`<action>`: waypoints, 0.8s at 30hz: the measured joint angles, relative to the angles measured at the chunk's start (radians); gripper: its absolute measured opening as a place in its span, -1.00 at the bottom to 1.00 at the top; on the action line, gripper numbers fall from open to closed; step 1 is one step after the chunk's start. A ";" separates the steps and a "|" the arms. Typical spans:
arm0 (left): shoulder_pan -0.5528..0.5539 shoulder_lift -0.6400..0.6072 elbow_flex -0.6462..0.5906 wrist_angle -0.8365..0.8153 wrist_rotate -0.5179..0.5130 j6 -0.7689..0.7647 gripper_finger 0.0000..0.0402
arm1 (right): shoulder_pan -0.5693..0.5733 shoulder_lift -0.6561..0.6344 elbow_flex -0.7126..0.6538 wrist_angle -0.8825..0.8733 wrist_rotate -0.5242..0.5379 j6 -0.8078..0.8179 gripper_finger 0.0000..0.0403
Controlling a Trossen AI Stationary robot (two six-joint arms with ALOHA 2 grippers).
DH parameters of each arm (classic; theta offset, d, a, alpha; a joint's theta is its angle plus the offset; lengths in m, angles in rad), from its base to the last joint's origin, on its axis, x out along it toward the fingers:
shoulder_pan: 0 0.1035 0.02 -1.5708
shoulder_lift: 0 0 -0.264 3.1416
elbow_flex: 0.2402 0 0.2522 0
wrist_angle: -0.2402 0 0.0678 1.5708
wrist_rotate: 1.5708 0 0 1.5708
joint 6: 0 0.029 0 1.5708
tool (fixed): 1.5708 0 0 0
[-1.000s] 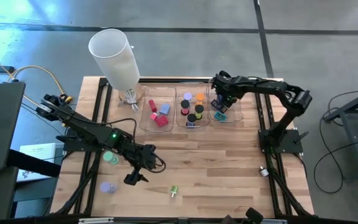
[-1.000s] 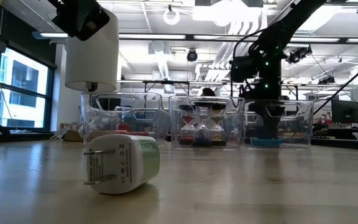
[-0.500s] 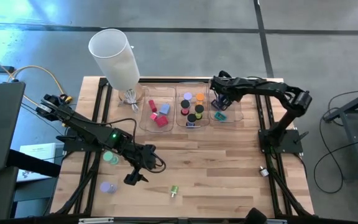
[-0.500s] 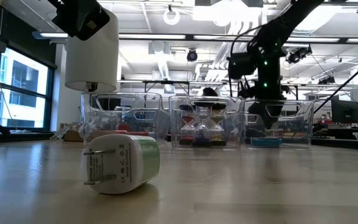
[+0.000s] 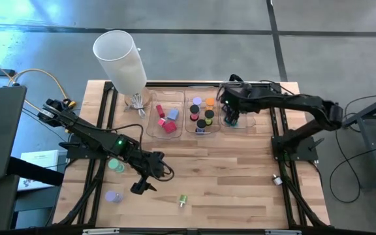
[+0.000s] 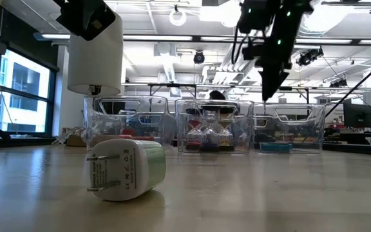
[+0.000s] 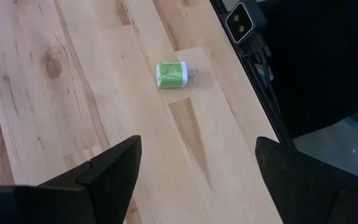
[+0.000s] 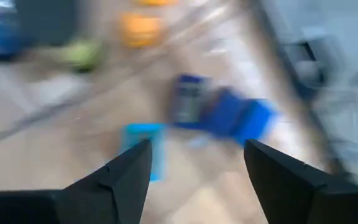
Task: Pick & Place Office items
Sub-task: Put the white charger adapter into the left transparent bin
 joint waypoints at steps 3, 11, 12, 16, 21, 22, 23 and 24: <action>0.000 0.000 0.000 0.000 0.000 0.000 0.53 | 0.042 -0.026 0.000 -0.005 -0.180 0.006 0.24; 0.000 0.000 0.000 0.000 0.000 0.000 0.53 | 0.146 -0.046 -0.001 -0.123 -0.291 0.102 0.49; -0.001 0.000 0.000 0.000 0.000 0.000 0.53 | 0.159 -0.046 -0.001 -0.143 -0.298 0.123 0.52; -0.011 0.011 0.000 0.001 0.000 -0.002 0.53 | 0.214 -0.046 -0.001 -0.228 -0.347 0.274 0.61; -0.029 0.046 0.000 0.002 0.004 0.000 0.53 | 0.327 -0.046 -0.003 -0.331 -0.400 0.376 0.62; -0.031 0.054 0.000 0.003 0.006 0.005 0.53 | 0.355 -0.046 -0.008 -0.332 -0.400 0.381 0.62; -0.031 0.063 0.000 0.003 0.006 0.012 0.53 | 0.383 -0.046 -0.016 -0.325 -0.397 0.381 0.61; -0.031 0.069 0.000 0.004 0.006 0.015 0.53 | 0.412 -0.046 -0.025 -0.312 -0.390 0.380 0.61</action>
